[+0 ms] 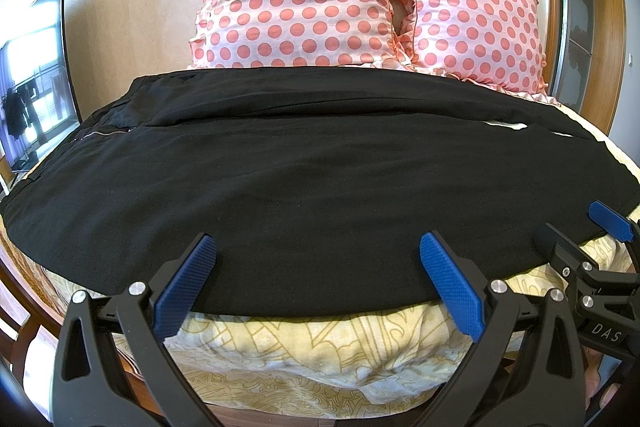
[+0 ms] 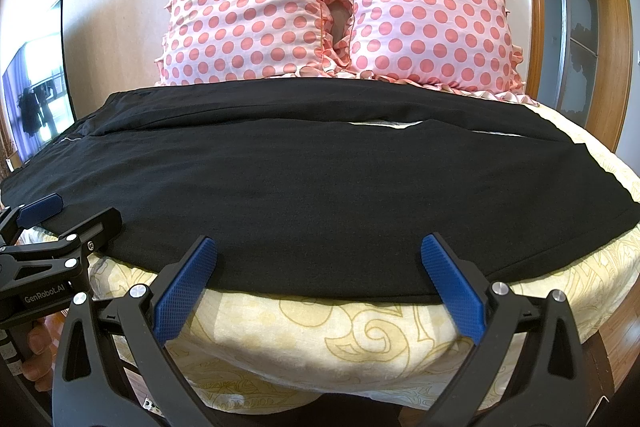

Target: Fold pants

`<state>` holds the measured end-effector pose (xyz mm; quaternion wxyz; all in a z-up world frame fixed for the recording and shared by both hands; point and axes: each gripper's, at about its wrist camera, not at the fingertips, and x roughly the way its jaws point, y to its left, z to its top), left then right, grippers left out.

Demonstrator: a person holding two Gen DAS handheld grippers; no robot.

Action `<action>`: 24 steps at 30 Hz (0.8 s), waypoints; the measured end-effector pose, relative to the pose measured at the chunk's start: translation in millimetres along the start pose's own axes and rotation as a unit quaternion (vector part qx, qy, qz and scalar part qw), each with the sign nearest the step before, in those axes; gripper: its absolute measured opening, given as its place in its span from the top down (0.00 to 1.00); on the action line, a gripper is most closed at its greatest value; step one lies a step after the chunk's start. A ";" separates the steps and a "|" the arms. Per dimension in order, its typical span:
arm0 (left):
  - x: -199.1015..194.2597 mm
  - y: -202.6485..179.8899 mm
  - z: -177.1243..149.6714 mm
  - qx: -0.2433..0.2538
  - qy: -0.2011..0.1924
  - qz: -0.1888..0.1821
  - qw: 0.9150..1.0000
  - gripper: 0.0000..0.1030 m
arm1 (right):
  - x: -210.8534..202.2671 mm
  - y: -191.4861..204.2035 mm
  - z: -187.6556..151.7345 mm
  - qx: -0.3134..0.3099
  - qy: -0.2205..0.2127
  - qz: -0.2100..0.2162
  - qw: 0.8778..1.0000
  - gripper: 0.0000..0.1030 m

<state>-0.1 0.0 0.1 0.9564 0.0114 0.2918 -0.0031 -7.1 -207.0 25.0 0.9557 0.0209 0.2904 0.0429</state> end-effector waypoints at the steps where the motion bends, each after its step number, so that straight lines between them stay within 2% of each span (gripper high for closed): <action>1: 0.0 0.0 0.0 0.000 0.000 0.000 1.000 0.02 | 0.1 0.0 0.0 0.000 0.000 0.000 1.000 0.01; 21: 0.1 0.1 0.3 0.001 0.002 -0.001 1.000 0.02 | -4.4 -2.9 0.1 -0.004 -0.006 0.007 1.000 0.01; 24: -0.1 2.6 2.8 0.003 0.008 -0.005 1.000 0.02 | -5.0 -5.1 8.2 -0.012 0.016 0.022 1.000 0.01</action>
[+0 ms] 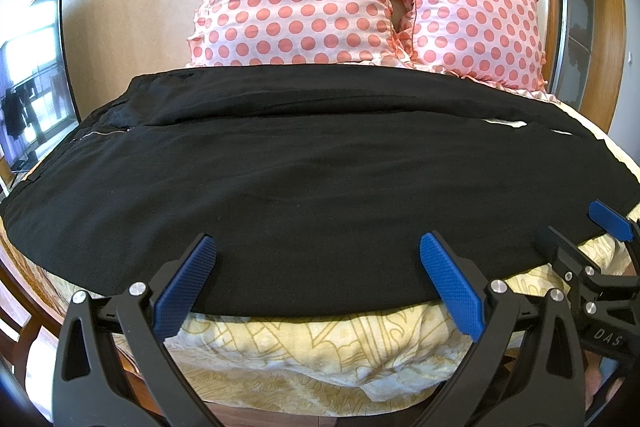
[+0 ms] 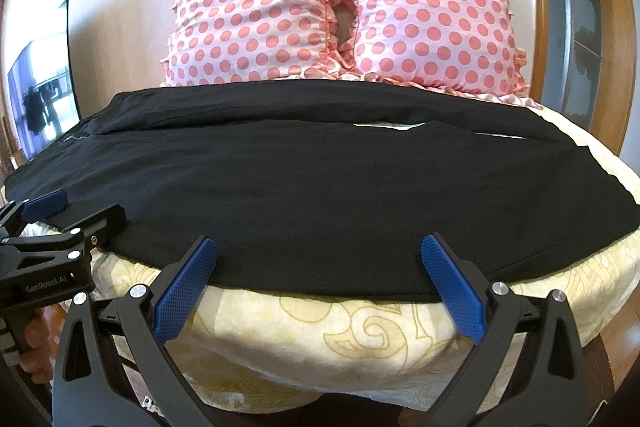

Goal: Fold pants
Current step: 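Grasp the trouser waistband with the right gripper and lift it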

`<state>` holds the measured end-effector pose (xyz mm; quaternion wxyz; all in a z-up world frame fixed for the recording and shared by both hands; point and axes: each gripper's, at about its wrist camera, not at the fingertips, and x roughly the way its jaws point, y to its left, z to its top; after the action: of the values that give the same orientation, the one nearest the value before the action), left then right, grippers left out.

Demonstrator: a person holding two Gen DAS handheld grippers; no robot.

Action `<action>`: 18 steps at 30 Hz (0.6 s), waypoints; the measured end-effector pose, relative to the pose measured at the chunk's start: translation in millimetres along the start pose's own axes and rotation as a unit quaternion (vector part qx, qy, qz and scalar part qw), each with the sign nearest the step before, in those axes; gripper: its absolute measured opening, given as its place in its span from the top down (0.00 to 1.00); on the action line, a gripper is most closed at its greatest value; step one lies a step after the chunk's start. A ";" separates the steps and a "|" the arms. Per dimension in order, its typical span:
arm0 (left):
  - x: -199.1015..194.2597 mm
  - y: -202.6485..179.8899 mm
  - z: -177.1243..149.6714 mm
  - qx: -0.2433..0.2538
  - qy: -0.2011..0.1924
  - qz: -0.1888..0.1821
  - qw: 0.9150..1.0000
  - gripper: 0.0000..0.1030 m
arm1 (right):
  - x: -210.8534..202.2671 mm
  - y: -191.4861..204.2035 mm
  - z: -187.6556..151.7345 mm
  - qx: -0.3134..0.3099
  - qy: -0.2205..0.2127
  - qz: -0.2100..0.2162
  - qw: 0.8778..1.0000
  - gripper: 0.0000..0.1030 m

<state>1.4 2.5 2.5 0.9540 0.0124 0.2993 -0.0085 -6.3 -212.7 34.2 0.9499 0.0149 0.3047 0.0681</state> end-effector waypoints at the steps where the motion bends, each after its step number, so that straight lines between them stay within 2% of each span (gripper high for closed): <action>1: 0.1 1.8 0.9 0.000 0.002 -0.003 1.000 0.02 | 0.5 -4.4 4.3 0.004 0.004 0.009 1.000 0.01; 4: -1.5 2.1 5.4 -0.004 0.009 -0.014 1.000 0.02 | -12.3 -30.2 25.5 0.039 -0.027 0.016 0.999 0.01; 6: -5.3 9.4 12.3 -0.016 0.004 -0.025 1.000 0.02 | -18.7 -57.7 57.2 0.056 -0.055 -0.009 0.997 0.01; 8: -13.8 18.0 22.2 -0.029 -0.016 -0.029 0.999 0.02 | -13.9 -83.8 90.0 0.062 -0.060 -0.050 0.995 0.01; 9: -16.7 20.2 27.4 -0.031 -0.024 -0.026 0.999 0.02 | -4.8 -103.2 112.6 0.072 -0.052 -0.081 0.993 0.01; 12: -22.2 23.9 38.9 -0.028 -0.043 -0.016 0.999 0.02 | 29.3 -152.5 156.8 0.109 -0.034 -0.126 0.986 0.01; 15: -21.5 23.8 45.8 -0.017 -0.052 -0.007 0.998 0.02 | 88.5 -207.6 195.2 0.142 0.015 -0.185 0.972 0.01; 17: -17.1 25.1 48.6 -0.010 -0.051 -0.002 0.999 0.02 | 129.9 -240.5 211.0 0.172 0.061 -0.202 0.962 0.17; 18: -14.8 25.5 49.8 -0.010 -0.050 0.000 0.999 0.02 | 146.2 -253.8 214.6 0.191 0.083 -0.203 0.957 0.32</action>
<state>18.2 26.7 52.3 0.9679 0.0026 0.2513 -0.0067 266.6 -440.9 106.8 0.8944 0.1281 0.3866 -0.1849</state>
